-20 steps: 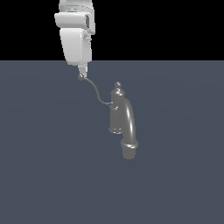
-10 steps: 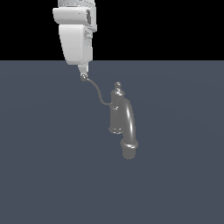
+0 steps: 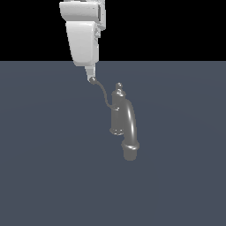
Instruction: Turn on the faucet by rotating a designated handle.
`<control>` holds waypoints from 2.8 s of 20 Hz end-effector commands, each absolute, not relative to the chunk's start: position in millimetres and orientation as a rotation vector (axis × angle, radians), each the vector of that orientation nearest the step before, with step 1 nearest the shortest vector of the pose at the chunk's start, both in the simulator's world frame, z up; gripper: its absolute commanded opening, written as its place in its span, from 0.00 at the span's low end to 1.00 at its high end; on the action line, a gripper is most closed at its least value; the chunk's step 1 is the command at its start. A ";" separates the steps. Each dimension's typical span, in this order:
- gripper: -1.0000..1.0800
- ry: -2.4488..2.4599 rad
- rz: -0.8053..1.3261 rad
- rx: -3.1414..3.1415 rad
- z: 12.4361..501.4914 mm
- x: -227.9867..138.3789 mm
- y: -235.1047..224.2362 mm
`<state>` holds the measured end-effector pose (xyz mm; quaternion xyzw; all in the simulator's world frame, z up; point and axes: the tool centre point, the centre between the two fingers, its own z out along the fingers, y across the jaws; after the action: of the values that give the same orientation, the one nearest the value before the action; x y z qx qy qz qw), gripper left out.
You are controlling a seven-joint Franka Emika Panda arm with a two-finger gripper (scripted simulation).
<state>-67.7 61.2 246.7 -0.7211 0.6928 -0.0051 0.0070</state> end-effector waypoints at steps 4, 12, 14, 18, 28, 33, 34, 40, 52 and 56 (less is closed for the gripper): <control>0.00 2.181 -0.006 -2.254 244.6 -87.0 40.5; 0.00 2.180 0.000 -2.262 242.9 -111.9 18.4; 0.00 2.157 -0.022 -2.261 250.5 -103.5 26.6; 0.00 2.162 -0.017 -2.261 248.7 -103.7 2.5; 0.00 2.175 -0.005 -2.262 244.5 -104.3 -56.2; 0.00 2.179 -0.001 -2.262 243.0 -104.4 -78.7; 0.00 2.140 -0.020 -2.281 250.4 -98.4 -60.6; 0.00 2.148 -0.017 -2.278 249.0 -84.6 -76.5; 0.00 2.162 -0.009 -2.271 246.2 -58.4 -107.0; 0.00 2.167 -0.007 -2.269 245.3 -50.0 -116.9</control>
<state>-50.4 -100.3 248.9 -0.7312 0.6821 -0.0038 0.0046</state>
